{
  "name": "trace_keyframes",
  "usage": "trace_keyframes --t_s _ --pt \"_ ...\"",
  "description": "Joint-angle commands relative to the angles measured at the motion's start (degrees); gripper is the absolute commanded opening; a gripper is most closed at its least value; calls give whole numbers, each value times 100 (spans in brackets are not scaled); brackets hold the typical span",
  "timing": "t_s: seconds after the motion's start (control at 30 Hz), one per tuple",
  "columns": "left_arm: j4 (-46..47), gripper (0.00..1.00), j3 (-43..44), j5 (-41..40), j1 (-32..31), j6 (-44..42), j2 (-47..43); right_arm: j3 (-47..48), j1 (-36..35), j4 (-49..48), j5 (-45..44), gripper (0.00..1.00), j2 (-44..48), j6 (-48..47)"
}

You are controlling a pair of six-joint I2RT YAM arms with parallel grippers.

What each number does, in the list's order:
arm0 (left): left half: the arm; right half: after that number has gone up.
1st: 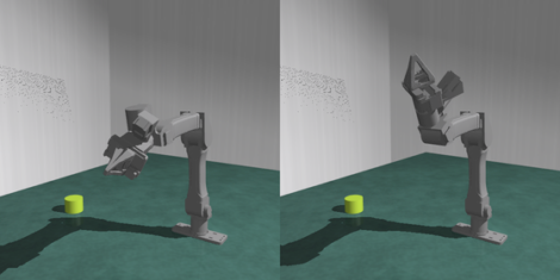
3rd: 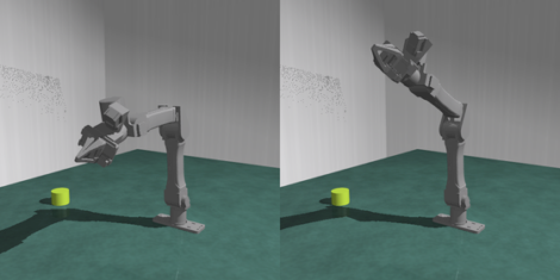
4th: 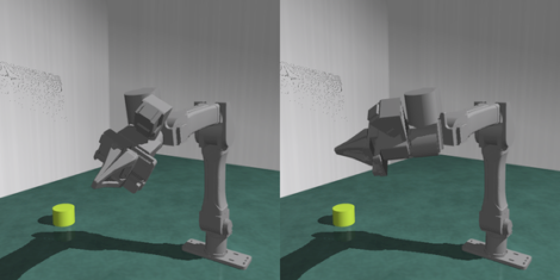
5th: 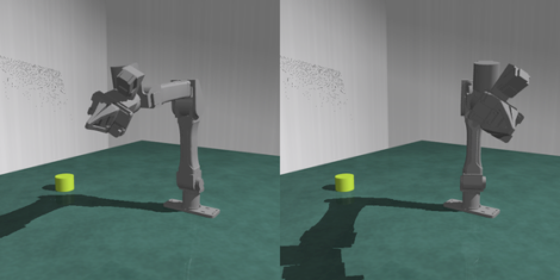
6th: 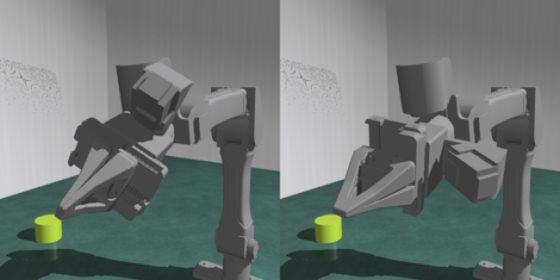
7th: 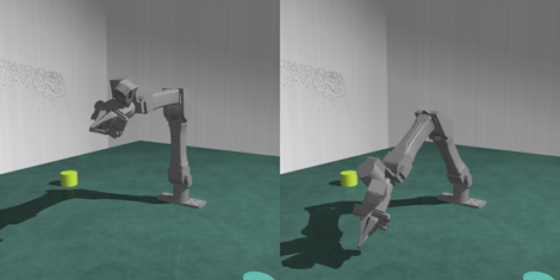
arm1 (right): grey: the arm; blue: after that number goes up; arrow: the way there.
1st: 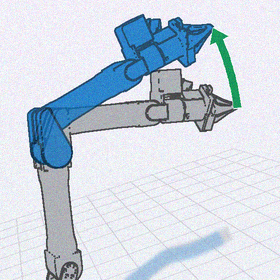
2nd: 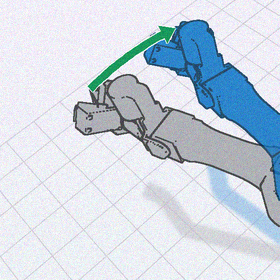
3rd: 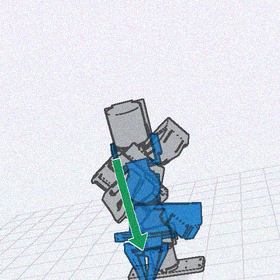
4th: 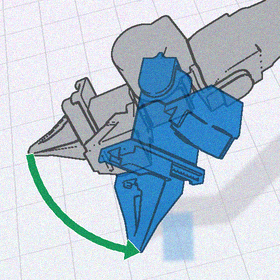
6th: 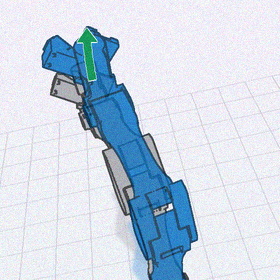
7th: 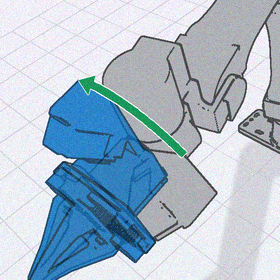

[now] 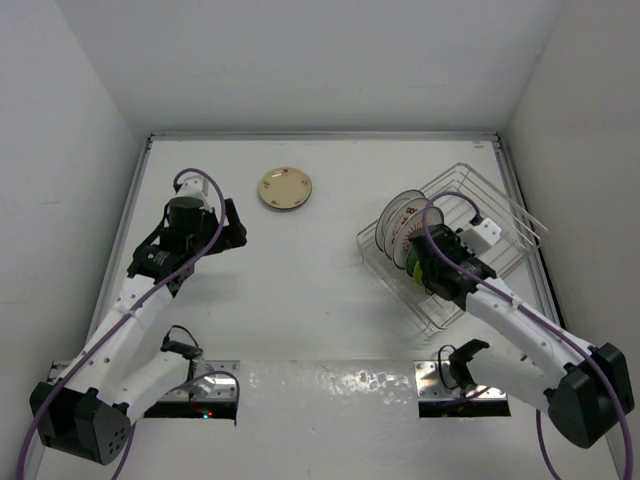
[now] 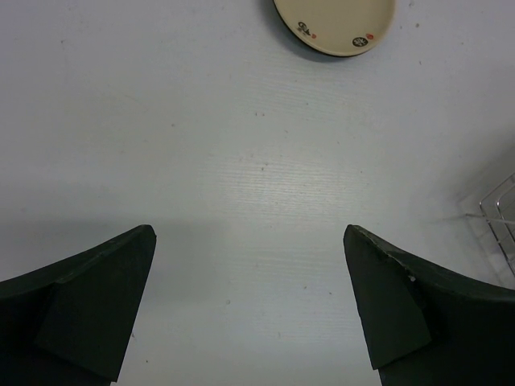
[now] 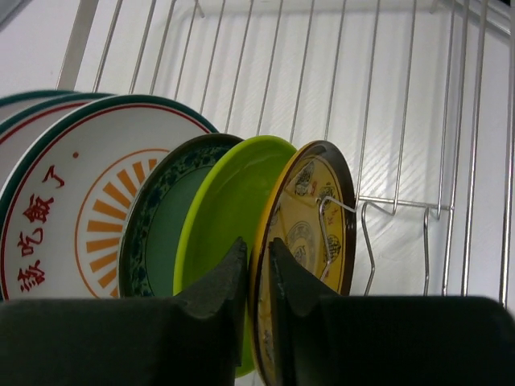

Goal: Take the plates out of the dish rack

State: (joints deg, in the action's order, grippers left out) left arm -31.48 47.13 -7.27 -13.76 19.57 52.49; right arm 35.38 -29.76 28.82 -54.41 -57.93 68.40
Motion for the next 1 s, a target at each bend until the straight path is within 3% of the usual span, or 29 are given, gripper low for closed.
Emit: trace_keyframes --t_s 0.0,0.2,0.43,0.53,0.63,0.67,0.7,0.77,0.8,0.83,0.97 --pt "222 100 42 50 22 -85 -63 127 23 571 -403 13 80 989" --pt "222 100 42 59 22 -85 -72 241 31 695 -377 0 405 1465" --pt "213 100 103 41 22 -59 -98 1224 31 1037 -465 0 660 1194" --pt "204 100 190 50 22 46 -204 1691 23 1091 -474 0 809 624" --pt "169 100 374 138 22 204 -335 2129 23 977 -395 0 941 -280" --pt "134 100 454 216 22 318 -362 2227 23 663 -316 0 968 -1040" --pt "125 100 550 295 22 406 -397 2298 23 660 59 0 977 -1544" --pt "160 100 839 584 22 817 -450 2569 23 -460 840 0 820 -3279" --pt "265 100 902 743 22 994 -555 2762 23 -491 1749 0 645 -3724" --pt "579 100 929 1249 22 1361 -616 3347 5 -161 2228 0 129 -4590" --pt "1265 100 1034 1920 22 2450 -696 4810 -398 1420 3603 0 -893 -6333"
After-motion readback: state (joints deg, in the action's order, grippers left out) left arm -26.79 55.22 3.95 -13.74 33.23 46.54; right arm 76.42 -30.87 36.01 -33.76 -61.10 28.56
